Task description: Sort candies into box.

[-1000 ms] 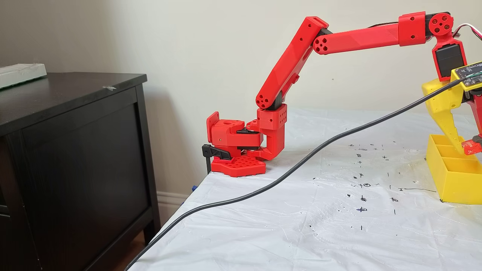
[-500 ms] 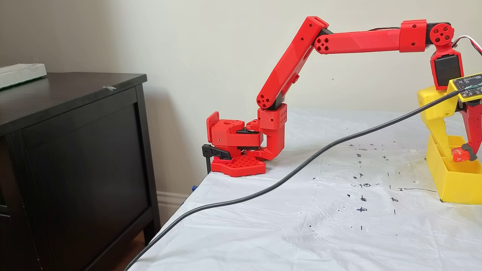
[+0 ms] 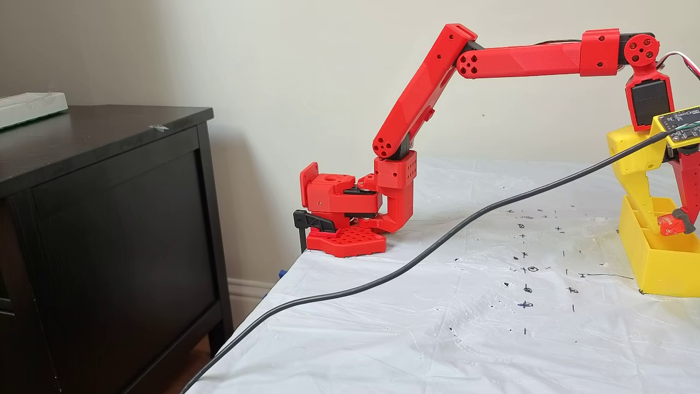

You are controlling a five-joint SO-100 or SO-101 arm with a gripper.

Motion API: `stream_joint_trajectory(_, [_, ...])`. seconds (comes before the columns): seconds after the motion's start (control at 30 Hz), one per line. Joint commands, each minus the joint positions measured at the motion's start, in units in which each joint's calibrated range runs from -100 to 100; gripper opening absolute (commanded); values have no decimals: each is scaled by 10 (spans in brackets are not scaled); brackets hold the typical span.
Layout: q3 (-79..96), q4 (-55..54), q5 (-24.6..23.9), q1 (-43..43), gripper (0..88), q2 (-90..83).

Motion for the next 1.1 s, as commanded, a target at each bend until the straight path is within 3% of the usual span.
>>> stream_joint_trajectory(0.0, [-49,-1,5,-1,270,-62])
stream_joint_trajectory(0.1, [-52,1,5,0,397,-59])
stream_joint_trajectory(0.2, [-49,3,2,0,455,-61])
stream_joint_trajectory(0.7, [-15,0,4,3,415,-96])
stream_joint_trajectory(0.83, [2,-3,8,2,308,-112])
stream_joint_trajectory(0.97, [17,-8,-6,5,50,-135])
stream_joint_trajectory(1.07, [41,-12,-9,7,8,-163])
